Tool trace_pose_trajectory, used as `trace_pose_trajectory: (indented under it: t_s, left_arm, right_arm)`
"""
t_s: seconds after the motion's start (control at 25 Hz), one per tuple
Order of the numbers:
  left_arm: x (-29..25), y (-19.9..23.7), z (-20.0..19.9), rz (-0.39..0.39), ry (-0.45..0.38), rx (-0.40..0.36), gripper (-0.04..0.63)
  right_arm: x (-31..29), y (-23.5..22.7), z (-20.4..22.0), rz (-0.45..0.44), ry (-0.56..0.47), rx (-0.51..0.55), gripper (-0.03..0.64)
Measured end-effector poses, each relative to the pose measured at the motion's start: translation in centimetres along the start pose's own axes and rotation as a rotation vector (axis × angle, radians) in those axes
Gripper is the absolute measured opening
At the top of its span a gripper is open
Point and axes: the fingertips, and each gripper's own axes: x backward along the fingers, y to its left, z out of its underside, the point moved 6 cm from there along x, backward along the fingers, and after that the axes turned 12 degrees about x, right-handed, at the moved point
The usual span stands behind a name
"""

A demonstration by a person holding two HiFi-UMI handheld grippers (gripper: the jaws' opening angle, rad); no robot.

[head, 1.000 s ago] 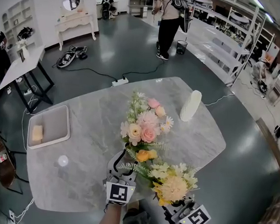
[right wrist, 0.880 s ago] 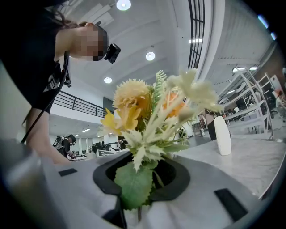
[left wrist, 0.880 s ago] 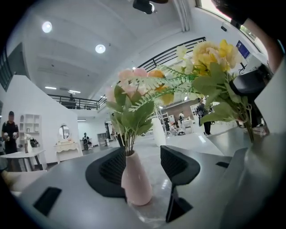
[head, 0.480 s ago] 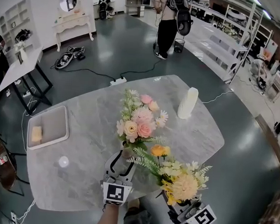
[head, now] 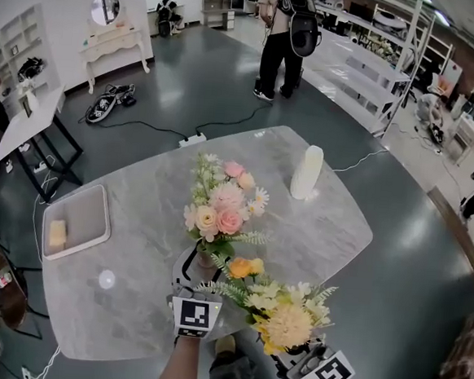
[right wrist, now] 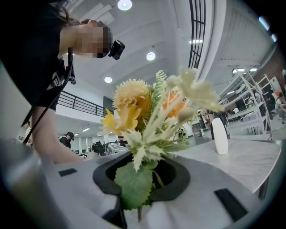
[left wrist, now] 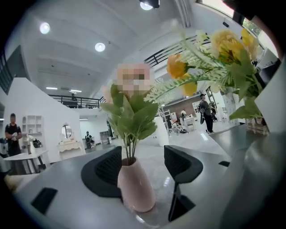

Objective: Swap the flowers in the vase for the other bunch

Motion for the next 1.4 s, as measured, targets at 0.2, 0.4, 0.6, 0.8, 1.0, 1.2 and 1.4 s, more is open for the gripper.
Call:
trace_pose_trajectory:
  t_s: [0.2,0.4,0.6,0.8,1.0,1.2,1.4]
  left_arm:
    - [-1.3,-0.1,-0.2,-0.001,0.054,-0.059,0.298]
    - [-1.6,0.4,-0.6,-0.03,0.099,-0.119,0.298]
    - [-2.2,0.9,-1.3,-0.045,0.126,-0.147,0.298]
    - [-2.8,0.9,-1.5,-0.046,0.138,-0.164,0.296]
    - [-2.9,0.9,-2.4,-0.063,0.118,-0.173,0.246]
    - [-2.5,1.5,-3.0,-0.086,0.07,-0.172,0.127]
    - [-2.3,1.5,-3.6,-0.081,0.03,-0.137,0.104]
  right_arm:
    - [0.0,-0.6,0.2,0.001,0.014,-0.013,0.117]
    - [-0.4,-0.6,0.5,-0.003,0.021,-0.019,0.117]
    - [-1.0,-0.8,0.7,-0.003,0.014,-0.023,0.118]
    - [-1.2,-0.8,1.0,-0.008,0.017,-0.023,0.117]
    - [-1.2,-0.9,1.0,-0.006,0.025,-0.025,0.117]
    - [-1.2,-0.7,1.5,0.003,0.037,-0.042,0.117]
    - [-1.3,-1.0,1.3,0.012,0.027,-0.051,0.117]
